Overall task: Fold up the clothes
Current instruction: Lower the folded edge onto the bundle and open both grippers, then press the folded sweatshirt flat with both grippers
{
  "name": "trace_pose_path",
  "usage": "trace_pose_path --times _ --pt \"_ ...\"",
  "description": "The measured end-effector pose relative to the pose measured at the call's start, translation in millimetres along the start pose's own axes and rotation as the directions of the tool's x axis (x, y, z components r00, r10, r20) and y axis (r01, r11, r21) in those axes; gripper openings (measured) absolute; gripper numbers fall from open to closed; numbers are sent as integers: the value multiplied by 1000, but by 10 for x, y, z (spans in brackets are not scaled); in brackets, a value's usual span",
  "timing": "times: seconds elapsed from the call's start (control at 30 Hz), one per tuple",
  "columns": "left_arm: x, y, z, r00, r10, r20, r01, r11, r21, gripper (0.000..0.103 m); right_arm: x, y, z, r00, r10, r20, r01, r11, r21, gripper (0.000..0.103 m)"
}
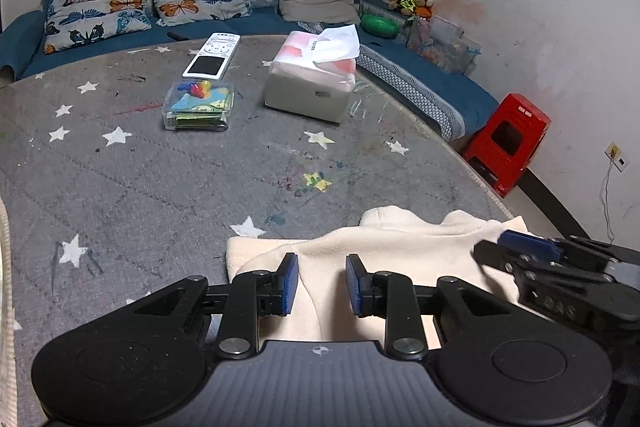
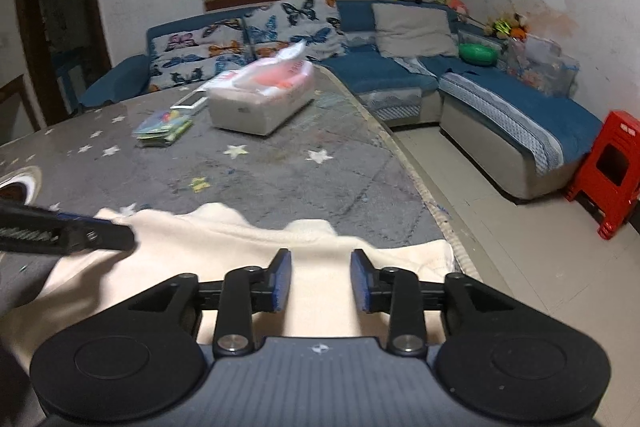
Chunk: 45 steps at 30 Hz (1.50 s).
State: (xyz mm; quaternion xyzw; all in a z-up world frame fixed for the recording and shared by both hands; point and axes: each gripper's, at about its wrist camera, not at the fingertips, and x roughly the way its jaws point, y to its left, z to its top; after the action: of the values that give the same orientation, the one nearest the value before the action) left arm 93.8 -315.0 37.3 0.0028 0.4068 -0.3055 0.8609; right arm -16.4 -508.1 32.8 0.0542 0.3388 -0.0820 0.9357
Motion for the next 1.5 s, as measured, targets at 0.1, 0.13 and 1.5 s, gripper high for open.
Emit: trace_pose_path --times 0.1,0.13,1.5 --pt "-68 -48 -42 1000 2 13 -2 1000 21 29 -142 102 -60 999 42 5 -41 999 -24 38" --pt "-99 -71 -62 1000 4 20 -4 999 36 29 -177 135 -86 999 53 5 -52 998 -31 40" --pt "-720 -31 -808 997 58 43 -62 994 95 51 -956 -122 -837 999 -13 47 8 992 123 55"
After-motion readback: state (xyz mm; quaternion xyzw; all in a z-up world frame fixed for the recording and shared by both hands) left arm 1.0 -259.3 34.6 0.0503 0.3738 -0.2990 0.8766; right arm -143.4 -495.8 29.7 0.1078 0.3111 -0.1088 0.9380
